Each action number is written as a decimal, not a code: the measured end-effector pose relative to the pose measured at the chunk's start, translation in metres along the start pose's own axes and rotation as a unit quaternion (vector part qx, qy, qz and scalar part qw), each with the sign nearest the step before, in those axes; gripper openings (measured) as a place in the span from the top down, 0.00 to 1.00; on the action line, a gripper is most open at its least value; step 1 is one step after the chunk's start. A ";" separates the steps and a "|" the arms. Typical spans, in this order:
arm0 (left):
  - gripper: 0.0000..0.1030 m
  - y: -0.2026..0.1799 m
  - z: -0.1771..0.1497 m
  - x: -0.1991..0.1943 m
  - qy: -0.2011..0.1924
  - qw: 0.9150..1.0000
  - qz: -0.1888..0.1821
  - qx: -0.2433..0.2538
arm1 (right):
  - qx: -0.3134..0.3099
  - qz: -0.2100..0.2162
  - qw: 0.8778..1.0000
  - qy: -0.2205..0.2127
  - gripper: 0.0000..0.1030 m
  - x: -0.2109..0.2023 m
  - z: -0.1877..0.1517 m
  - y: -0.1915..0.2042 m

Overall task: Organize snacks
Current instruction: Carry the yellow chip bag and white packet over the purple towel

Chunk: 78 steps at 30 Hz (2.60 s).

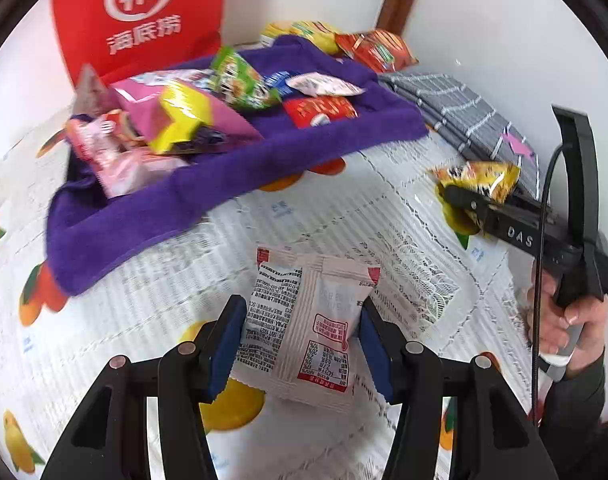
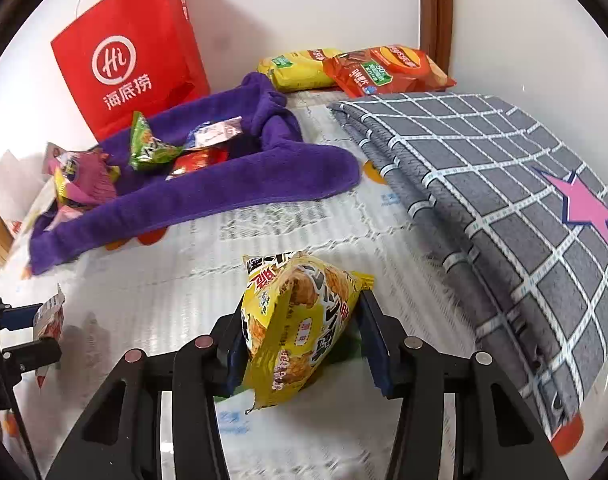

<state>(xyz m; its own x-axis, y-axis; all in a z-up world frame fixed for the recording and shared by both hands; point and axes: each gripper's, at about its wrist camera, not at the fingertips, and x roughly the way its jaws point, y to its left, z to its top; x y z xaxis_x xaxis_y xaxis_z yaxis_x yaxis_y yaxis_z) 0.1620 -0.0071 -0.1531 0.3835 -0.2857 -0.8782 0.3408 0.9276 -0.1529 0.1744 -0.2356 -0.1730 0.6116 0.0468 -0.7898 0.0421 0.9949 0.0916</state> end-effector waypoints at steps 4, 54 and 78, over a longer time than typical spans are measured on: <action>0.48 0.009 0.002 -0.021 -0.012 1.000 -0.001 -0.020 | -0.002 0.019 1.000 -0.022 0.52 -0.028 0.011 0.013; 0.48 0.092 0.141 -0.097 -0.148 0.974 0.043 -0.165 | -0.048 0.082 0.994 -0.045 0.52 -0.043 0.189 0.086; 0.48 0.118 0.160 -0.060 -0.146 0.973 0.031 -0.176 | -0.036 0.090 0.995 0.027 0.52 0.057 0.221 0.109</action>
<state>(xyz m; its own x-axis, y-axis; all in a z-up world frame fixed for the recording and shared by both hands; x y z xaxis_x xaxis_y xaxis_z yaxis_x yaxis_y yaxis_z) 0.3163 0.0813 -0.0463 0.6395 -0.2342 -0.7323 0.0132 0.9557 -0.2940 0.3888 -0.1438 -0.0743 0.5609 0.2271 -0.7961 -0.1223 0.9738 0.1917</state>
